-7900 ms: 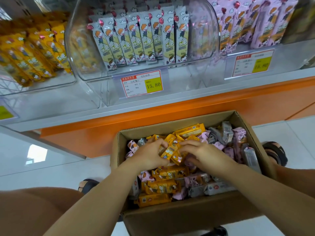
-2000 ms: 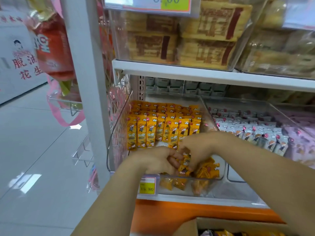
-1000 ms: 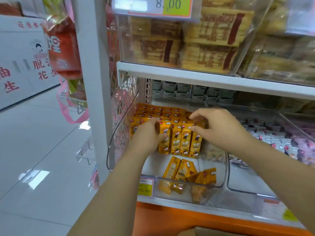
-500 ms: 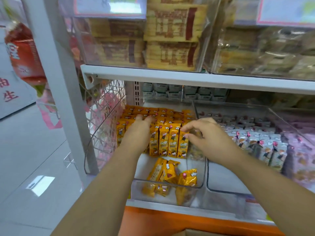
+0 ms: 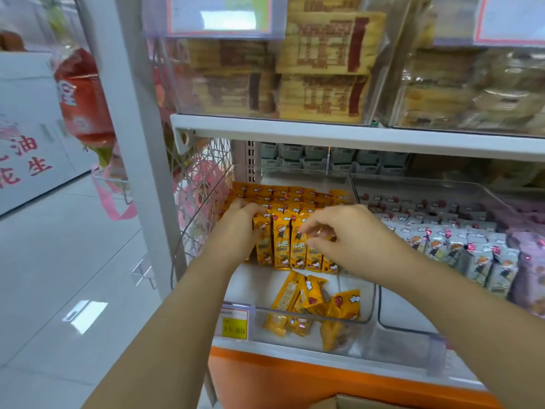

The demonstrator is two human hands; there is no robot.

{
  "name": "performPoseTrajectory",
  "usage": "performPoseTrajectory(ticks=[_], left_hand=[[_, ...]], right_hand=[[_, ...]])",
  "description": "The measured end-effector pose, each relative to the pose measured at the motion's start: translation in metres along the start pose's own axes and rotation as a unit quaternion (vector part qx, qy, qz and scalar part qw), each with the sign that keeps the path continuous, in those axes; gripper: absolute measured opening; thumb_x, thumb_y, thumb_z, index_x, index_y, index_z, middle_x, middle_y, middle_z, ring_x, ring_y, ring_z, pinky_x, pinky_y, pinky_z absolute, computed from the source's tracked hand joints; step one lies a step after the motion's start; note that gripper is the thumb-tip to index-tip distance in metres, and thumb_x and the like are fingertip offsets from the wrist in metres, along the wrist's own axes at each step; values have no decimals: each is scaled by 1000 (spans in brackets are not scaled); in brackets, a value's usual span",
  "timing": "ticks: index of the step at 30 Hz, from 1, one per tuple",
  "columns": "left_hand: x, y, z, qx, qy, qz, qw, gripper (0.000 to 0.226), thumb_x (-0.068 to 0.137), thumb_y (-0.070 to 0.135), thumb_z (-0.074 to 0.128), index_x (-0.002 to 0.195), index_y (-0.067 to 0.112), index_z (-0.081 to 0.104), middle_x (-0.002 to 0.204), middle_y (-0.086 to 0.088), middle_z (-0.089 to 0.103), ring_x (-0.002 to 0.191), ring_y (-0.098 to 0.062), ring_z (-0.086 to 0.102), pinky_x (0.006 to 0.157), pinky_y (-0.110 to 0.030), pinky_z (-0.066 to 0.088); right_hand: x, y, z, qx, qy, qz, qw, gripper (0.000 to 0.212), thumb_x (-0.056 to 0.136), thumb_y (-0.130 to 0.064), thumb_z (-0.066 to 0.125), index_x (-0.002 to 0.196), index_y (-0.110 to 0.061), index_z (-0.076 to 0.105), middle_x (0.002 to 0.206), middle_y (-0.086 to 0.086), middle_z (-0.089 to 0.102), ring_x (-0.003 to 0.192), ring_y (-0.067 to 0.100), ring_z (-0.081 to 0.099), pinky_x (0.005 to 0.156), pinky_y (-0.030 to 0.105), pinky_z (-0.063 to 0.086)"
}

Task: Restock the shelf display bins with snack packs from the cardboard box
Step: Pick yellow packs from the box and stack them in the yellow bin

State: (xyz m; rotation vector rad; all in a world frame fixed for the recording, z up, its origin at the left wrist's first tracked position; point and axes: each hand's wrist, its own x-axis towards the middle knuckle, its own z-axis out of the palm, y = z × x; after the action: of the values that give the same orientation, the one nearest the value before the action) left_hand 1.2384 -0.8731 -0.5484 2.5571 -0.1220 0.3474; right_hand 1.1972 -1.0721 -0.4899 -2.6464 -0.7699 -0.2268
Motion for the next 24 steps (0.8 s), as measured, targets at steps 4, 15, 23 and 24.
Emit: performPoseTrajectory(ticks=[4, 15, 23, 24], left_hand=[[3, -1, 0, 3, -8, 8, 1000, 41, 90, 7, 62, 130, 15, 57, 131, -9, 46, 112, -25, 53, 89, -24, 38], [-1, 2, -5, -39, -37, 24, 998, 38, 91, 6, 61, 126, 20, 59, 128, -2, 47, 98, -18, 58, 79, -25, 48], [-15, 37, -19, -183, -346, 53, 919, 55, 82, 18, 74, 132, 22, 52, 121, 10, 59, 111, -6, 54, 101, -26, 42], [-16, 39, -18, -193, -352, 47, 914, 57, 82, 17, 74, 133, 21, 50, 123, 8, 59, 112, -7, 54, 104, -28, 42]], right_hand=[[7, -11, 5, 12, -182, 8, 983, 33, 85, -45, 65, 112, -27, 66, 104, -13, 65, 88, -3, 57, 76, 17, 47], [11, -11, 1, -93, -272, 21, 958, 38, 85, -17, 66, 121, -26, 59, 111, -10, 58, 84, 2, 50, 67, 16, 43], [7, -2, -22, 3, -123, 1, 992, 42, 80, -10, 64, 104, -43, 54, 98, -27, 54, 85, -14, 52, 68, 8, 41], [5, 0, -20, 31, -109, 0, 994, 43, 80, -8, 64, 100, -45, 53, 99, -28, 55, 92, -11, 53, 73, 9, 44]])
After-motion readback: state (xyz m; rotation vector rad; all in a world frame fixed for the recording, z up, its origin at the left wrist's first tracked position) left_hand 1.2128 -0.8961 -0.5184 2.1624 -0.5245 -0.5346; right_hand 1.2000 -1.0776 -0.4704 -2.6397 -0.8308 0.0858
